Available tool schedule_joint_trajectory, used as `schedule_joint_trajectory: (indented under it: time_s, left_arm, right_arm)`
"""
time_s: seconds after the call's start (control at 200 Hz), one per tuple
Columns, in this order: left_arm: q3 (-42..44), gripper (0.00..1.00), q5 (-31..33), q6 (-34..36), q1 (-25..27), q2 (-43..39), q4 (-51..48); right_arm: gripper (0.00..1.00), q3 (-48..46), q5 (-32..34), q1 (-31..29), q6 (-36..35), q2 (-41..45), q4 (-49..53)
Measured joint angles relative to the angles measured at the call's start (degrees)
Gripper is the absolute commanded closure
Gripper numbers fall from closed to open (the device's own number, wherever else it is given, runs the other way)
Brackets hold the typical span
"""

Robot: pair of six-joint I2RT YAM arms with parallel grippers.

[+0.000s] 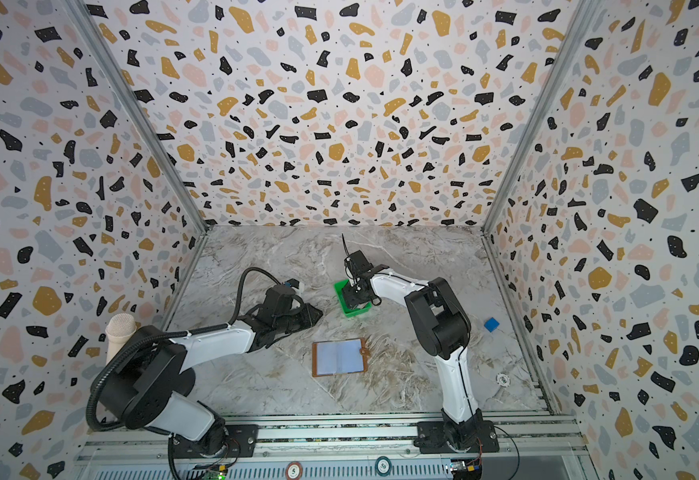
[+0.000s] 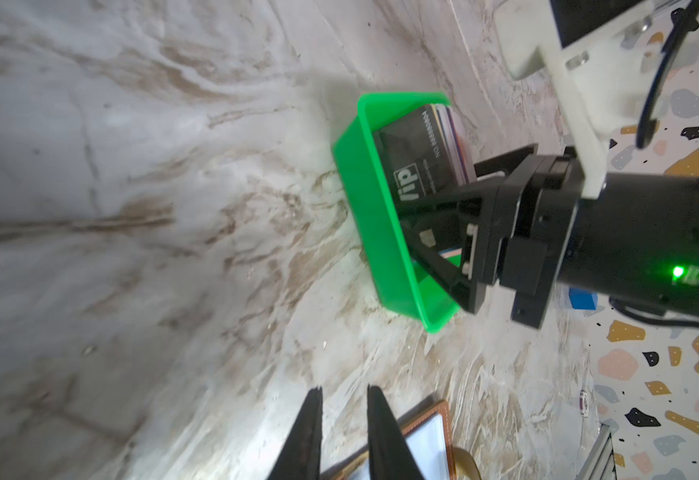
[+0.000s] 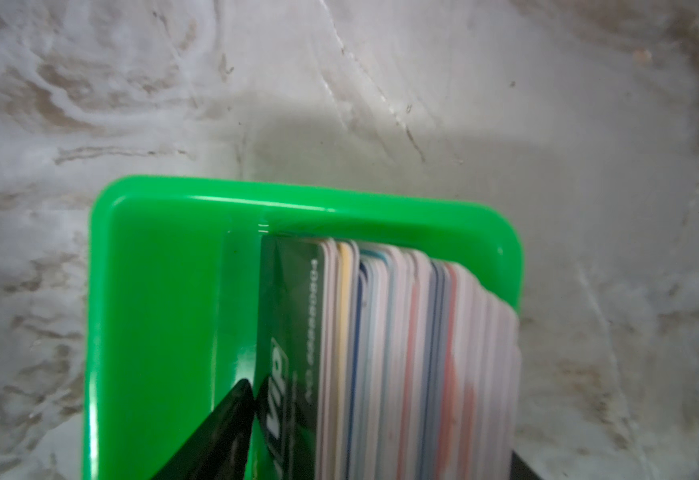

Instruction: Put the credit cards into the card holder

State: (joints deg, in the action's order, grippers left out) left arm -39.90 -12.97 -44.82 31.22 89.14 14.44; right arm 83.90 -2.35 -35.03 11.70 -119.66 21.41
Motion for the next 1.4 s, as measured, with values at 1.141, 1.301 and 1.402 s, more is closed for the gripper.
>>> schedule_joint_trajectory:
  time_s: [1.141, 1.301, 1.402]
  left_arm:
    - [-3.2, 0.93, 2.6, -8.1, -1.5, 15.1, 18.1]
    - [-3.0, 1.0, 2.8, -9.7, -1.7, 15.2, 18.7]
    - [-3.0, 1.0, 3.0, -10.1, -1.6, 15.1, 18.7]
  right_arm:
    - [0.31, -4.7, -3.2, -4.6, 8.5, 2.4, -6.0]
    - [0.3, -4.7, -3.3, -4.7, 8.7, 2.4, -6.1]
    - [0.26, -4.7, -3.2, -4.7, 8.7, 2.4, -6.1]
